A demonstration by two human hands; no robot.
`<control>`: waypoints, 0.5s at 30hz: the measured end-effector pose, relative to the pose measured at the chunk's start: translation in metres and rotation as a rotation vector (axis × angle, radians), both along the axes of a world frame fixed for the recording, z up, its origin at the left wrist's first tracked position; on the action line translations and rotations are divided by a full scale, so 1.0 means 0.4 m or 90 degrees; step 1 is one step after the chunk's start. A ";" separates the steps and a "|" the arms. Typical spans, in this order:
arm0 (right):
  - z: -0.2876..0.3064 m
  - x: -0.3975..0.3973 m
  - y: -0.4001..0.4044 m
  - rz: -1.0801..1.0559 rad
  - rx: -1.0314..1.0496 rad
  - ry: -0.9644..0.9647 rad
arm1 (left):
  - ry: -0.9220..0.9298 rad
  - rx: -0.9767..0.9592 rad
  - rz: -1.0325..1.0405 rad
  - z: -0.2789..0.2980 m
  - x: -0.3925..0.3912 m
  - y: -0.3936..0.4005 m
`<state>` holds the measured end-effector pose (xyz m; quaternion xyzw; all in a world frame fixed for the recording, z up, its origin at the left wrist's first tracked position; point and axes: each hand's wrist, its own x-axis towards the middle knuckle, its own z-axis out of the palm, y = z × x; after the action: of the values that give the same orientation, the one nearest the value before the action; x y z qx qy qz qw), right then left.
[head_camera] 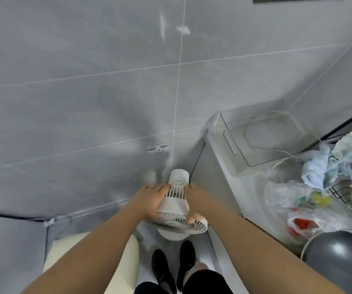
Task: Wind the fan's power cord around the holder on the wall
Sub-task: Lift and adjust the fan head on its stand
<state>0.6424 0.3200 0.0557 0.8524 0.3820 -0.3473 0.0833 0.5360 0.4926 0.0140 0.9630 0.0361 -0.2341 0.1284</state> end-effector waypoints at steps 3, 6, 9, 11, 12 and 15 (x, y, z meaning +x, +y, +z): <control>-0.022 0.029 0.029 0.009 0.017 -0.014 | -0.008 0.017 -0.002 -0.020 0.033 0.024; -0.051 0.074 0.034 0.016 0.028 -0.011 | -0.002 0.016 -0.003 -0.033 0.073 0.022; -0.073 0.127 0.032 0.013 0.044 -0.008 | 0.006 0.020 0.007 -0.039 0.123 0.020; -0.081 0.154 0.030 0.012 0.051 -0.010 | 0.008 0.024 0.006 -0.046 0.154 0.021; -0.084 0.168 0.028 0.007 0.052 -0.009 | 0.018 0.024 0.005 -0.049 0.172 0.019; -0.100 0.202 0.020 0.003 0.074 -0.009 | 0.022 0.038 0.001 -0.064 0.210 0.013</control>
<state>0.7234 0.3282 0.0158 0.8571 0.4030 -0.3187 0.0375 0.6200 0.4978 -0.0117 0.9621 0.0458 -0.2496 0.0995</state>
